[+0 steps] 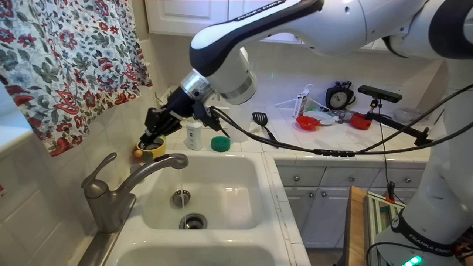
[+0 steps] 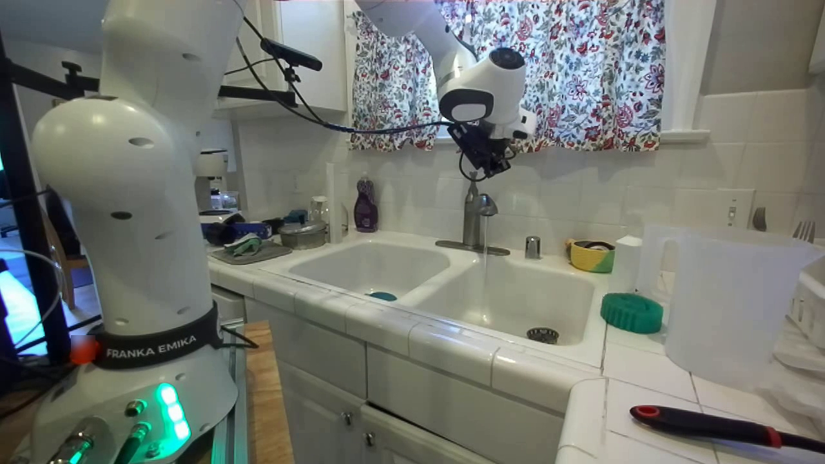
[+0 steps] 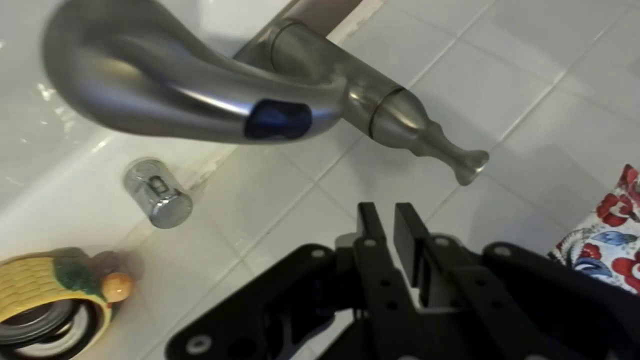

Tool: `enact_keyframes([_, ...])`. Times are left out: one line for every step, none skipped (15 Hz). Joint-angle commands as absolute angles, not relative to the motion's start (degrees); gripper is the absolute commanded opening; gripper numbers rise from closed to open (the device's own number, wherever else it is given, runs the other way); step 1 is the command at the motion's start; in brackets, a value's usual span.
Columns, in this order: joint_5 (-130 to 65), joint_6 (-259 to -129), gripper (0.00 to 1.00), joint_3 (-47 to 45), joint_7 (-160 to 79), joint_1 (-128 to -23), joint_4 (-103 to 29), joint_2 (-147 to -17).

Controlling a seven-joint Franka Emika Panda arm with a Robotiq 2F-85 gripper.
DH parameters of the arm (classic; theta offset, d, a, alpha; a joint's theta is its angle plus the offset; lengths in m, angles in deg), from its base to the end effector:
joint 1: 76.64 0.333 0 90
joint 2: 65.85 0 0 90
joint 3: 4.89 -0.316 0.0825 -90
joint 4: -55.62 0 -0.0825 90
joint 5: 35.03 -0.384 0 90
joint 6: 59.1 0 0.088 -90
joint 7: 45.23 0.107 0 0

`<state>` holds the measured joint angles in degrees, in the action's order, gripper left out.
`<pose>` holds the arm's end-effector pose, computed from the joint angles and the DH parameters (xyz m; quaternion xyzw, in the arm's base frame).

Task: Push the faucet nozzle to the right sink and open the faucet

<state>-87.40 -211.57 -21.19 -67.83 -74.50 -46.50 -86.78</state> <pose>0.6569 0.1745 0.4056 -0.9140 0.0248 -0.2324 0.3318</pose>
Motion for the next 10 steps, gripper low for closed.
enact_keyframes([-83.4,-209.8,0.45,-17.4,-62.2,-73.7,-60.7,-74.2])
enact_keyframes([-82.3,-208.8,0.53,-16.7,-61.4,-73.7,-63.2,-71.6])
enact_keyframes([-80.9,-207.5,0.6,-15.9,-60.7,-73.7,-65.7,-69.1])
enact_keyframes([-79.0,-206.2,0.68,-15.1,-60.0,-73.7,-68.0,-66.7])
enact_keyframes([-76.5,-204.5,0.74,-14.2,-59.0,-73.7,-70.0,-64.3])
enact_keyframes([-73.5,-203.1,0.82,-13.5,-57.6,-73.6,-71.8,-62.2])
enact_keyframes([-70.5,-201.4,0.88,-12.7,-56.5,-73.7,-73.2,-60.1])
enact_keyframes([-67.8,-199.4,0.96,-12.1,-55.7,-73.8,-73.9,-58.6])
enact_keyframes([-64.7,-197.1,0.99,-11.5,-54.7,-73.9,-74.6,-57.0])
enact_keyframes([-61.9,-194.7,1.0,-10.9,-54.0,-74.0,-74.8,-55.8])
